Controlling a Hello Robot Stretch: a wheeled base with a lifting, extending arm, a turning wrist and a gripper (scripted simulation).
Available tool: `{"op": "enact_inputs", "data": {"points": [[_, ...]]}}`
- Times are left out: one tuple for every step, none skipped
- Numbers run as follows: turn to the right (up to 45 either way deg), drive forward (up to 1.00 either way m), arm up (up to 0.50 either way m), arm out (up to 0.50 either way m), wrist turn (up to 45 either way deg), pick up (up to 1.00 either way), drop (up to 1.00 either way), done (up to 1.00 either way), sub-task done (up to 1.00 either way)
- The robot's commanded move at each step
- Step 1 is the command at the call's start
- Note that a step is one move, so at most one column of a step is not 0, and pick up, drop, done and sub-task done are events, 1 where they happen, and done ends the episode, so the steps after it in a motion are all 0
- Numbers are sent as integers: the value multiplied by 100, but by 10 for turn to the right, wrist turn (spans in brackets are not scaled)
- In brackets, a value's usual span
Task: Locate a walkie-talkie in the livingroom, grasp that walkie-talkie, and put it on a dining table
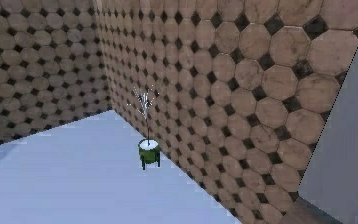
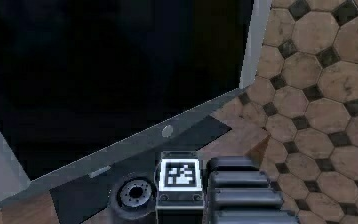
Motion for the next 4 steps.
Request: {"op": "enact_inputs", "data": {"points": [[-450,0,0,0,0,0,0,0,0],[-450,0,0,0,0,0,0,0,0],[-270,0,0,0,0,0,0,0,0],[-30,0,0,0,0,0,0,0,0]]}}
